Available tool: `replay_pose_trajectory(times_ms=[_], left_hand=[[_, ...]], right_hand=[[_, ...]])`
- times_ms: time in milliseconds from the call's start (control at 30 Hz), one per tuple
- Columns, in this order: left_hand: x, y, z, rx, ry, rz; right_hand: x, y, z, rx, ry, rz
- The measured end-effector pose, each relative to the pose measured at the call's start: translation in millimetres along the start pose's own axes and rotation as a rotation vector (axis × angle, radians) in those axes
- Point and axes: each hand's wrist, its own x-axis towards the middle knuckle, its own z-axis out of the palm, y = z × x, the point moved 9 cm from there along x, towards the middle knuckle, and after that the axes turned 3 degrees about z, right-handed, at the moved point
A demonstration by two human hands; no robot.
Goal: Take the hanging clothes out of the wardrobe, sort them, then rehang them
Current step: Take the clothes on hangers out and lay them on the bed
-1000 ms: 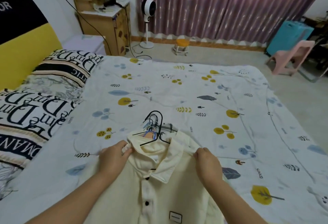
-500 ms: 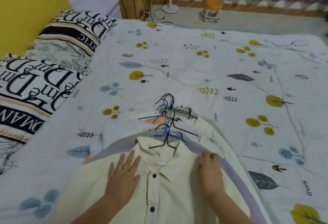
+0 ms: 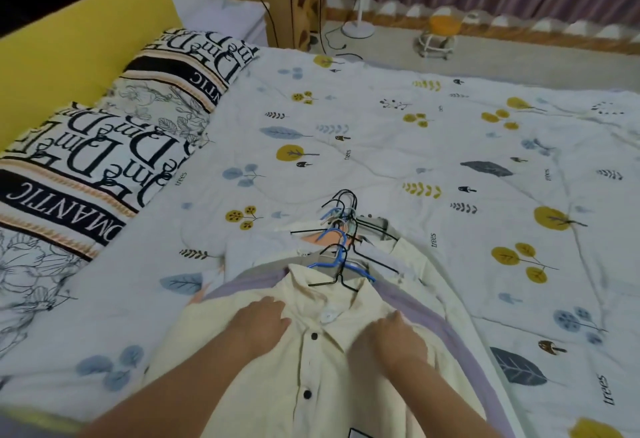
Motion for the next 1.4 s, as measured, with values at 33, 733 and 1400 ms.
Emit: replay_pose_trajectory(times_ms=[33, 733, 1400], left_hand=[[-5, 2, -10, -0.037, 0.005, 0.001], [-348, -118, -173, -0.218, 0.504, -0.164], [-877, -277, 41, -0.387, 0.62, -0.952]], right_hand=[[-2, -14, -23, 0.089, 0.114, -0.111], [-219, -297, -147, -0.287, -0.055, -0.697], [-697, -537, -9, -0.395, -0.105, -1.528]])
